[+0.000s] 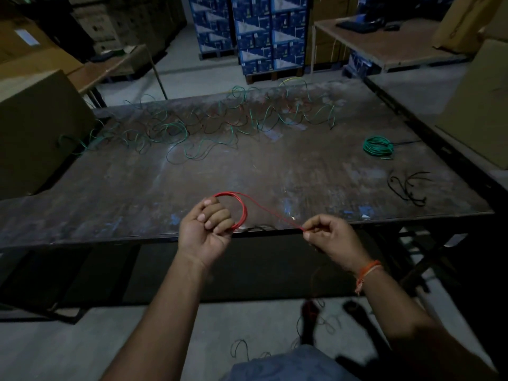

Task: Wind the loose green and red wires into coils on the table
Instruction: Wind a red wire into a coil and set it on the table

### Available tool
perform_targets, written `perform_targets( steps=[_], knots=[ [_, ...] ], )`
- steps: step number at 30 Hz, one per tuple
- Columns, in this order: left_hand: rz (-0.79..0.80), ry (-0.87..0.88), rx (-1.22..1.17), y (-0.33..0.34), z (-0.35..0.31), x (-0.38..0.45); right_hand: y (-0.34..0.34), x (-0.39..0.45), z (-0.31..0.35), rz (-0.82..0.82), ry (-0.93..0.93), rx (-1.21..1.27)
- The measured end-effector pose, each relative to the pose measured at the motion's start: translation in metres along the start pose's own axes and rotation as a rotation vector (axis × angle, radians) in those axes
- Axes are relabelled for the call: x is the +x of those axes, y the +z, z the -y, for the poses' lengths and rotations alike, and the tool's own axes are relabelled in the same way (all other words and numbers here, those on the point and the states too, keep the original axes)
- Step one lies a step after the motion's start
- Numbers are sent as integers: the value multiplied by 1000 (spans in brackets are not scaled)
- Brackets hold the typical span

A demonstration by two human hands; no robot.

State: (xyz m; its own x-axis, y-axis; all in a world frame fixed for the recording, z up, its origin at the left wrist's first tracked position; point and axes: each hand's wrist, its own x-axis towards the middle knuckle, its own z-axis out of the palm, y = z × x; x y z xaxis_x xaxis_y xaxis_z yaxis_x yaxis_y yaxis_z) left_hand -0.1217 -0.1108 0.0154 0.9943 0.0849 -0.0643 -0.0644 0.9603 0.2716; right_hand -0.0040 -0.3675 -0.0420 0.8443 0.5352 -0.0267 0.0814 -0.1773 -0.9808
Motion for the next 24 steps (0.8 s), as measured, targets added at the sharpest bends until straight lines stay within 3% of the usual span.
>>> perform_targets(
  steps=[4, 7, 14, 20, 24],
  knots=[
    [-133, 129, 103, 3, -5, 4, 5, -9, 19, -14, -197, -399],
    [-229, 180, 196, 6, -4, 9, 18, -14, 52, 48, -421, -536],
    [-314, 206, 538, 3, -6, 6, 70, -12, 105, 121, -709, -576],
    [-170, 191, 991, 5, -11, -14, 109, 8, 137, 96, -834, -530],
    [-114, 147, 1011, 11, -24, -22, 124, 24, 153, 91, -862, -485]
  ],
)
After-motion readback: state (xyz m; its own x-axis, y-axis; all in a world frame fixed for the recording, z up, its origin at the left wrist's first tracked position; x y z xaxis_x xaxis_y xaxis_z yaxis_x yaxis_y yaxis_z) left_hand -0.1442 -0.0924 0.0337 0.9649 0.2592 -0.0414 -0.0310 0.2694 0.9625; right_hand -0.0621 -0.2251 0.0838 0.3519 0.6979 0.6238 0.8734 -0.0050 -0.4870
